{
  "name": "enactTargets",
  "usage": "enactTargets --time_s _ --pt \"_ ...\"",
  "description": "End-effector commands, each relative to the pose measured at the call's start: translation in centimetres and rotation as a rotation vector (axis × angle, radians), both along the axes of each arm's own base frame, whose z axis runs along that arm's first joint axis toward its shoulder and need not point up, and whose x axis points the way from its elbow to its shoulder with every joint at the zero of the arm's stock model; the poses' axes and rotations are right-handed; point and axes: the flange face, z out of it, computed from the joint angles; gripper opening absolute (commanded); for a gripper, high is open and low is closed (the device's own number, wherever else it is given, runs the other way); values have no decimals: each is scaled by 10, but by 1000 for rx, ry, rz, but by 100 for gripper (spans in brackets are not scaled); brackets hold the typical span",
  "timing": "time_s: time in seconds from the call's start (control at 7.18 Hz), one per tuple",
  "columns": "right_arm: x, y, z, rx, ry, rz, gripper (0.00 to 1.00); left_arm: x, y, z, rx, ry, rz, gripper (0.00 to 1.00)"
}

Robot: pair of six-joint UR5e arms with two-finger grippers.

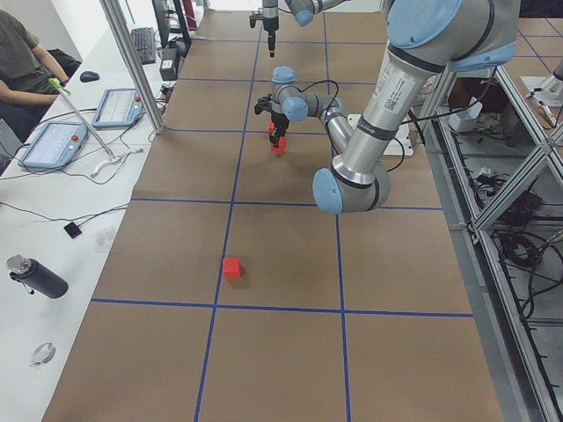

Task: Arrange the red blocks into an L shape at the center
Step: 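Carry the cube with the left gripper to just beyond the center cube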

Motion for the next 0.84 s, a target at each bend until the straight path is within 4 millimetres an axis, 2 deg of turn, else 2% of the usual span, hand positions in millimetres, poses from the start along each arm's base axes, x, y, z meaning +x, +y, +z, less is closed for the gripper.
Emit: enactTargets --time_s 0.0,0.14,0.42,0.56,0.7 --pt "1 0 -3 5 -4 1 100 -31 -13 -22 -187 18 -121 0" --pt "0 0 -2 10 -7 0 100 -22 -24 -22 -201 -7 -135 0" --pt "-4 1 -1 22 -10 -5 100 43 -71 -79 -279 -46 -196 0" --pt "-8 3 0 20 -7 -12 100 53 -83 -101 -258 -50 -232 0" --pt "-12 1 9 16 -5 -15 100 56 -91 -104 -239 -33 -243 0"
